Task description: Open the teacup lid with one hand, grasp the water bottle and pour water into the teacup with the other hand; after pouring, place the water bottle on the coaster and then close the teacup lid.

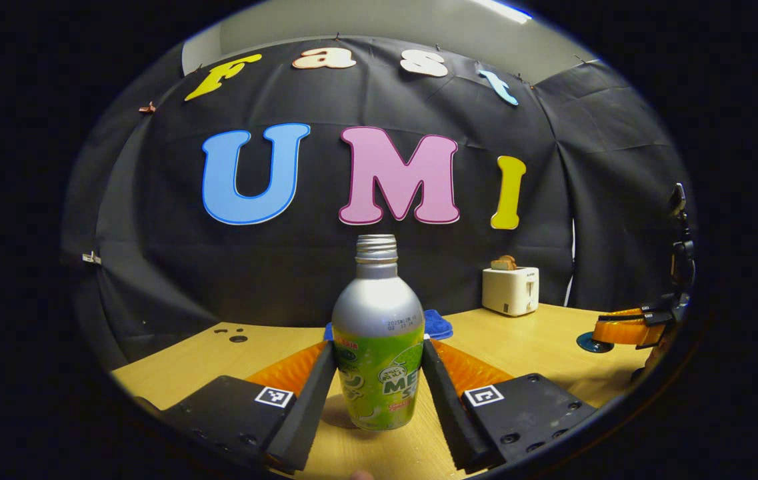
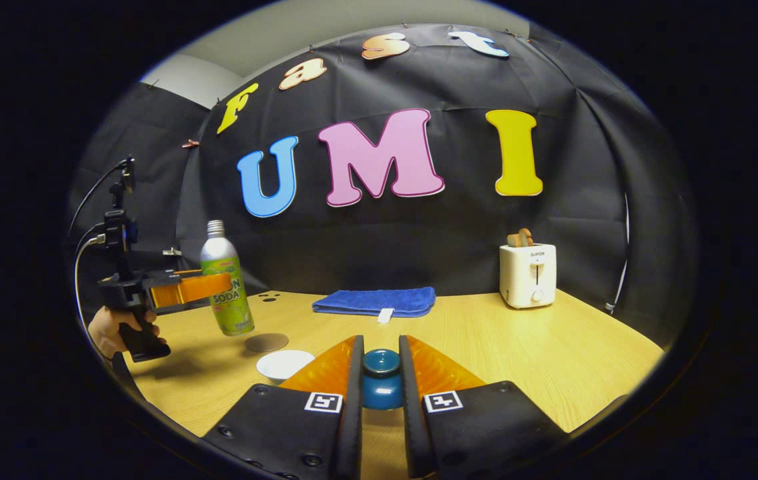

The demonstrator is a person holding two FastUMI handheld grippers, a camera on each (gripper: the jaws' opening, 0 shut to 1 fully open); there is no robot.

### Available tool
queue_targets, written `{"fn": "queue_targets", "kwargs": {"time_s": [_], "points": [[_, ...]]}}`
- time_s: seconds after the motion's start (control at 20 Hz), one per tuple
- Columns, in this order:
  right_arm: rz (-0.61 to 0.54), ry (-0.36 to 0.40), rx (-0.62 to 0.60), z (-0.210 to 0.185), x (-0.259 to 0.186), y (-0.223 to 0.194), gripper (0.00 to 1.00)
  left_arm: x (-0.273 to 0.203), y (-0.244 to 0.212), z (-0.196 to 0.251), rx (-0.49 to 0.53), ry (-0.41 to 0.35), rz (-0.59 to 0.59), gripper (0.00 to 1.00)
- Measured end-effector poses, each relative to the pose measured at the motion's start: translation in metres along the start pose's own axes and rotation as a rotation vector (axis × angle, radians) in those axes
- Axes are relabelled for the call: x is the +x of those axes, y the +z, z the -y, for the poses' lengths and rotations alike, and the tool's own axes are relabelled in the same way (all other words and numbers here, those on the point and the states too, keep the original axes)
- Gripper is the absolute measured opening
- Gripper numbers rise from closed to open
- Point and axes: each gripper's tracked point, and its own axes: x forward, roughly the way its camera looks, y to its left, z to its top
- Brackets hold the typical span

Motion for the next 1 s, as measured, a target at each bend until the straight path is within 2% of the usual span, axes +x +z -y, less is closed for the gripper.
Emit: {"fn": "queue_targets", "kwargs": {"time_s": [0.2, 0.3, 0.5, 0.65, 1.0], "points": [[0.006, 0.024, 0.001, -0.012, -0.003, 0.004, 0.30, 0.034, -0.008, -0.007, -0.020, -0.012, 0.003, 0.78], [0.014, 0.018, -0.010, -0.011, -0.004, 0.008, 0.30, 0.048, -0.022, -0.017, -0.047, -0.004, -0.009, 0.78], [0.040, -0.002, -0.021, -0.005, -0.008, 0.018, 0.30, 0.080, -0.036, -0.031, -0.027, 0.007, -0.007, 0.78], [0.044, -0.017, -0.026, 0.002, -0.009, 0.020, 0.30, 0.090, -0.046, -0.029, -0.025, -0.008, -0.022, 0.78], [0.036, -0.031, -0.010, 0.013, -0.008, 0.017, 0.30, 0.087, -0.069, -0.042, -0.040, 0.056, -0.094, 0.78]]}}
